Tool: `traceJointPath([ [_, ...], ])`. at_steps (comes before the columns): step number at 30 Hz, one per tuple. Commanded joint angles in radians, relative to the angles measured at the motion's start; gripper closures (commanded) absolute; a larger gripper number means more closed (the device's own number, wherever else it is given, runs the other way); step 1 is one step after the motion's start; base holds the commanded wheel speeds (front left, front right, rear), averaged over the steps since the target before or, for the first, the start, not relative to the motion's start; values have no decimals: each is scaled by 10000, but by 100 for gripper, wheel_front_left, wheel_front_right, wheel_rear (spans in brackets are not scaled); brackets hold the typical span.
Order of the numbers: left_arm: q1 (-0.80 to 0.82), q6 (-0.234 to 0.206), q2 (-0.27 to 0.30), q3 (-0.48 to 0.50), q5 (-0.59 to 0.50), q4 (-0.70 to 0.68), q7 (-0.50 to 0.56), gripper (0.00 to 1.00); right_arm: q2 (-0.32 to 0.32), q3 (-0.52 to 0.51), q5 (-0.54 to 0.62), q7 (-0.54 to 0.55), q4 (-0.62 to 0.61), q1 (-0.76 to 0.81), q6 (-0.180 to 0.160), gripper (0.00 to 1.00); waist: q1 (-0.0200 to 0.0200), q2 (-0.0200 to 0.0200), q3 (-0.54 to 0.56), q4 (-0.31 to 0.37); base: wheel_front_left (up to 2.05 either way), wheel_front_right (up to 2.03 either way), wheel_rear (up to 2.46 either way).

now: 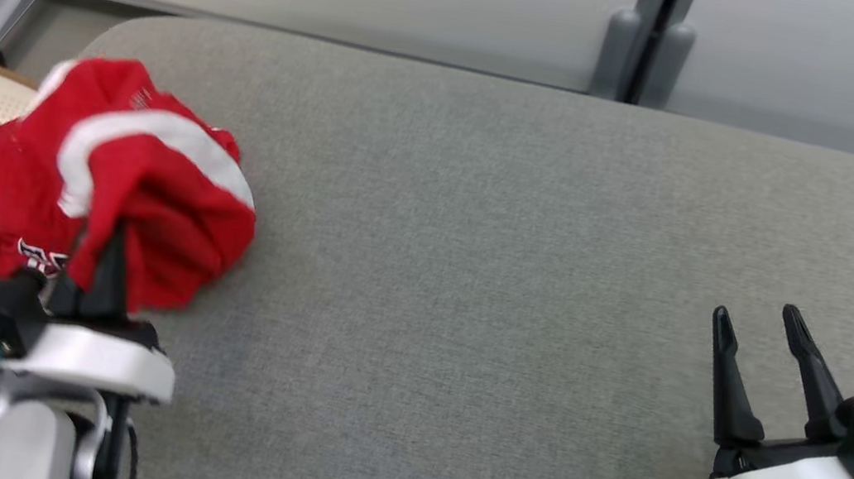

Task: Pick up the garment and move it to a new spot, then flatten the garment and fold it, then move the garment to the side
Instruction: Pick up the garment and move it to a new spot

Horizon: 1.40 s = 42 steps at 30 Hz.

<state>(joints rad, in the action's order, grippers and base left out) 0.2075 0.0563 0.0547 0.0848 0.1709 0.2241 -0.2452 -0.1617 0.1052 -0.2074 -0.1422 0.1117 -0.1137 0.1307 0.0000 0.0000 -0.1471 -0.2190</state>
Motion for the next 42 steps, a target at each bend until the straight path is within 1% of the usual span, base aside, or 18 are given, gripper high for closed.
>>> traceJointPath([
  [1, -74, -48, 45, -67, 23, -198, 25, 100, 15, -22, -19, -47, -10, 130, 1, 0, 0, 0, 288, 279, 0, 0, 0],
  [4, -877, -200, -14, -799, 149, -964, 410, 100, 109, 0, -38, -62, 34, 279, 1, 0, 0, 0, 496, 586, 0, 0, 0],
  [6, -1137, -198, -16, -1259, 226, -1392, 678, 100, 139, 32, 12, -41, 11, 324, 1, 0, 0, 0, 557, 824, 0, 0, 0],
  [9, -1280, -25, -26, -1972, 184, -1631, 1083, 100, 165, 185, 26, 24, -26, 322, 1, 0, 0, 0, 577, 1286, 0, 0, 0],
  [11, -1063, 94, -27, -2457, 104, -1643, 1246, 100, 176, 301, -18, 62, -40, 210, 1, 0, 0, 0, 513, 1686, 0, 0, 0],
  [16, -229, 312, -30, -3956, 323, -1187, 1371, 100, 181, 580, -101, 9, -46, -52, 1, 0, 0, 0, 137, 2872, 0, 0, 0],
  [19, 584, 363, -36, -5133, 593, -775, 1286, 100, 176, 626, -179, -82, 6, -200, -1, 0, 0, 0, -218, 3587, 0, 0, 0],
  [23, 1776, 240, -22, -6599, 1007, -168, 1160, 100, 246, 679, -295, -250, 177, -388, 1, 0, 0, 0, -681, 4518, 0, 0, 0],
  [25, 2360, 93, -10, -7173, 1138, 191, 1098, 100, 323, 710, -336, -356, 269, -475, 1, 0, 0, 0, -928, 4920, 0, 0, 0],
  [28, 2982, -14, -6, -7934, 1331, 944, 1095, 100, 403, 699, -396, -514, 433, -597, 1, 0, 0, 0, -1210, 5286, 0, 0, 0],
  [29, 3107, -52, -7, -8159, 1377, 1220, 1126, 77, 415, 693, -393, -583, 484, -607, 1, 0, 0, 0, -1272, 5353, 0, 0, 0],
  [30, 3262, -43, -12, -8392, 1372, 1474, 1158, 5, 434, 676, -419, -635, 537, -614, 1, 0, 0, 0, -1339, 5390, 0, 0, 0],
  [31, 3383, -30, -15, -8576, 1423, 1665, 1071, 0, 462, 681, -427, -668, 584, -632, 1, 0, 0, 0, -1369, 5405, 0, 0, 0],
  [36, 3335, -17, -11, -9130, 1803, 2138, 542, 0, 506, 706, -377, -836, 805, -638, 1, 0, 0, 0, -1170, 5180, 0, 0, 0],
  [39, 3152, -86, -14, -9148, 1946, 2010, 271, 0, 427, 684, -377, -875, 846, -684, 1, 0, 0, 0, -1015, 4822, 0, 0, 0],
  [41, 3038, -234, 45, -8988, 1991, 1809, 112, 0, 373, 677, -347, -879, 834, -690, 1, 0, 0, 0, -887, 4548, 0, 0, 0],
  [42, 3038, -234, 45, -8988, 1991, 1809, 112, 0, 373, 677, -347, -879, 834, -690, 1, 0, 0, 0, -887, 4548, 0, 0, 0],
])
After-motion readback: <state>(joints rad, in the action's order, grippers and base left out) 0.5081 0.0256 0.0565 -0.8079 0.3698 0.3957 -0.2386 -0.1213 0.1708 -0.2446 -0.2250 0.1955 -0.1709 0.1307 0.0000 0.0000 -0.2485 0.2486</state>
